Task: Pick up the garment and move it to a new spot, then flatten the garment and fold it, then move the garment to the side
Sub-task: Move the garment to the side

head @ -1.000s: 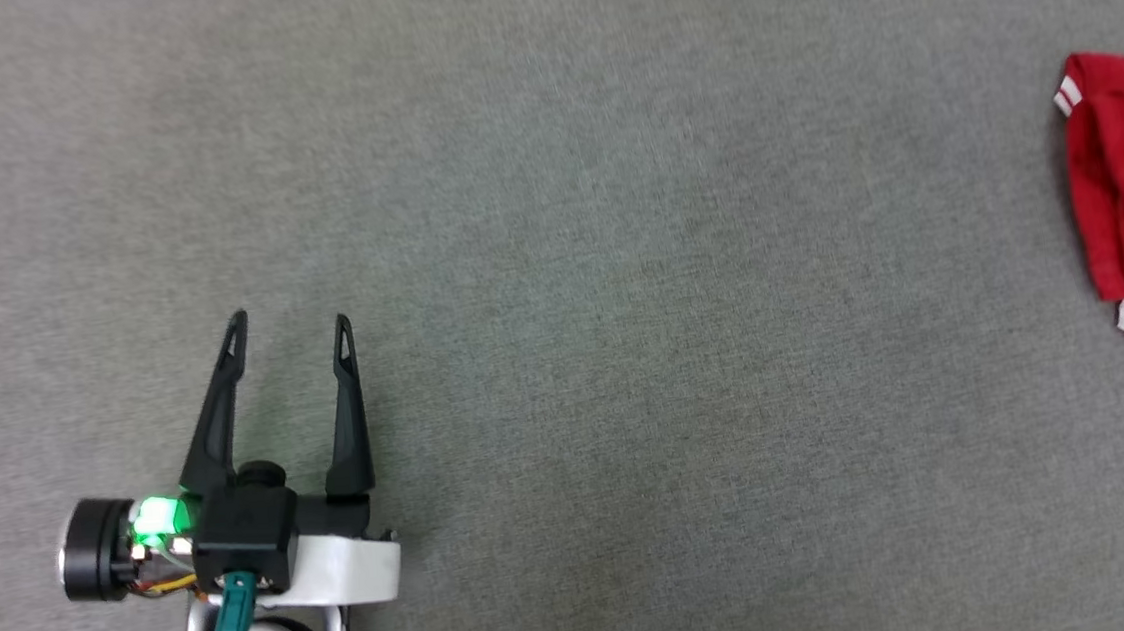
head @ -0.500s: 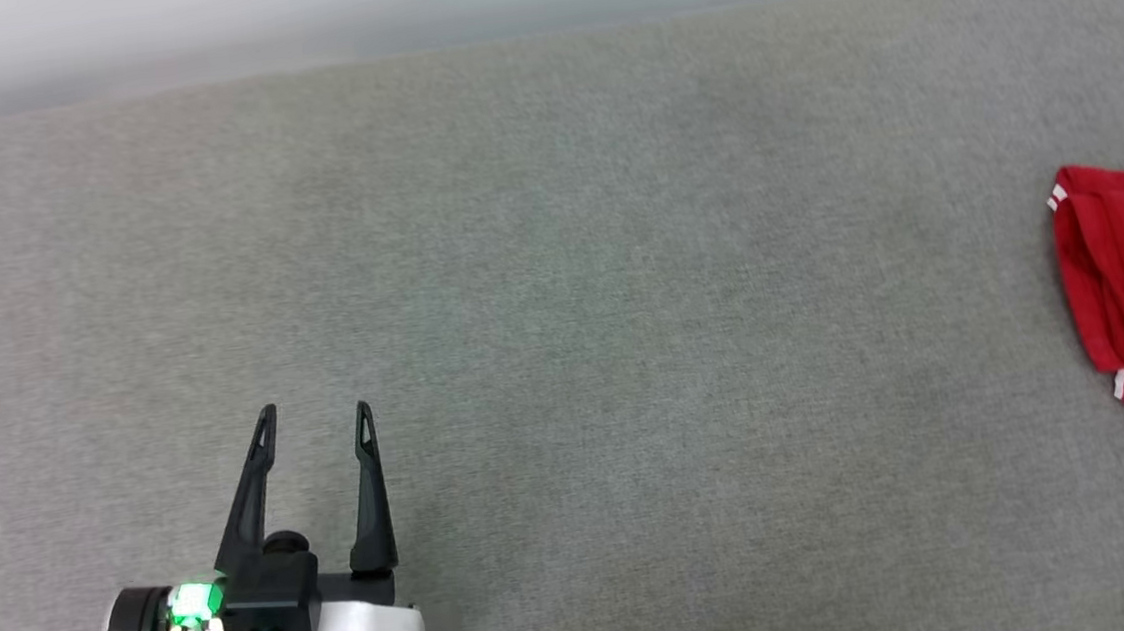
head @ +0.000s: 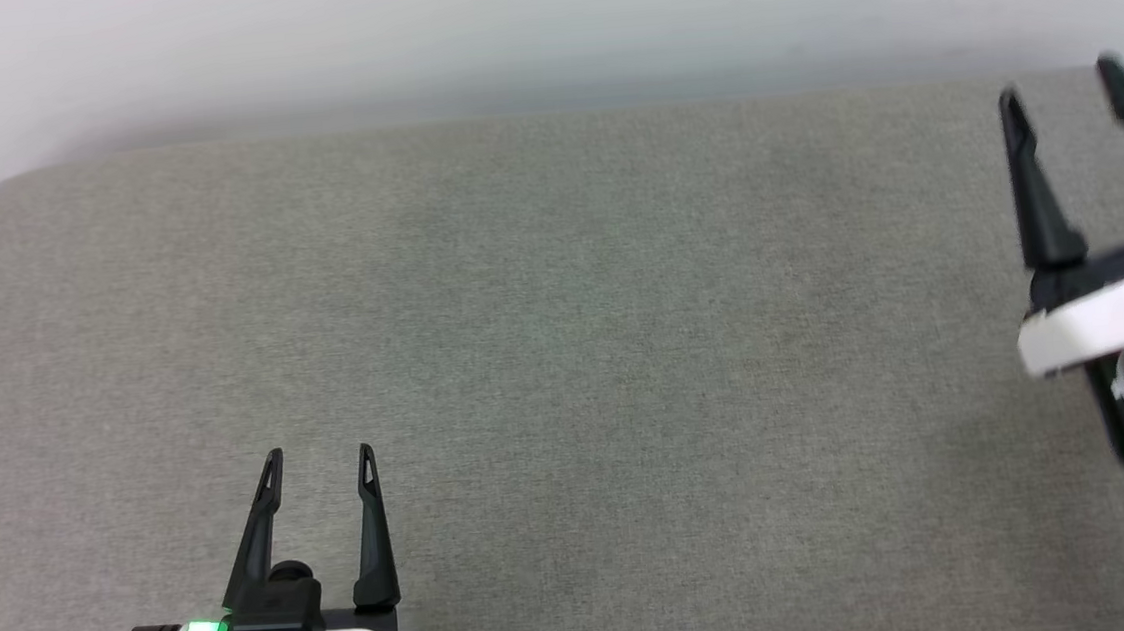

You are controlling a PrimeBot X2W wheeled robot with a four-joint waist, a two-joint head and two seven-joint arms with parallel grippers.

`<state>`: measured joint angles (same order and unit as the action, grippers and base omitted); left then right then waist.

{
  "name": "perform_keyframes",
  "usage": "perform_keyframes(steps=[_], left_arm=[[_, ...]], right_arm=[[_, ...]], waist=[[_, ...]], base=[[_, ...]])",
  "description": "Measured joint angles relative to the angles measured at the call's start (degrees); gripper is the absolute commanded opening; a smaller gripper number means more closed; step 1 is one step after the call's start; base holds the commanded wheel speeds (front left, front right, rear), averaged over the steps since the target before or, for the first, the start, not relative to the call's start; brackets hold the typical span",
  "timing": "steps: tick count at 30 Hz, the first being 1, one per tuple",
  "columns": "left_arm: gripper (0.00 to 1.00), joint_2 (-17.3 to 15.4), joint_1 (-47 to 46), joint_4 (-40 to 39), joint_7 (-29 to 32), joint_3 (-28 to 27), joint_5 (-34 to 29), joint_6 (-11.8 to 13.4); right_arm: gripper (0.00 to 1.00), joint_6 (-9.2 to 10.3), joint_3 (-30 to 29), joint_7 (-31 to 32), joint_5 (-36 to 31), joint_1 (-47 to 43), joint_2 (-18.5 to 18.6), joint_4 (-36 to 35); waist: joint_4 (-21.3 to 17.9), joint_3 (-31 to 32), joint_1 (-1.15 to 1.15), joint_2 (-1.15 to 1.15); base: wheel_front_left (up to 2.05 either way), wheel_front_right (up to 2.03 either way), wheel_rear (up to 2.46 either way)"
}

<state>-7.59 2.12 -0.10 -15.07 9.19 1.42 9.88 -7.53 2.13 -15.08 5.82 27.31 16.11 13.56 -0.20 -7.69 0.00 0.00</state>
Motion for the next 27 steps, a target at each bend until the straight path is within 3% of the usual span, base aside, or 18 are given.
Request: perform_keyframes(steps=[13, 27], left_arm=[[1.0, 1.1, 3.0, 1.4, 0.0, -0.2, -0.1, -1.2], [1.0, 1.6, 5.5, 1.1, 0.0, -0.9, 0.2, -2.4]], right_arm=[[1.0, 0.01, -5.1, 0.0, 2.8, -21.4, -7.2, -5.3], [1.0, 0.02, -7.1, 0.0, 3.9, -32.7, -11.8, -11.6]], waist=[[2.7, 5.0, 0.0, 0.0], [2.5, 8.0, 0.0, 0.0]], base=[[0.0, 0.0, 0.0], [0.0, 0.0, 0.0]])
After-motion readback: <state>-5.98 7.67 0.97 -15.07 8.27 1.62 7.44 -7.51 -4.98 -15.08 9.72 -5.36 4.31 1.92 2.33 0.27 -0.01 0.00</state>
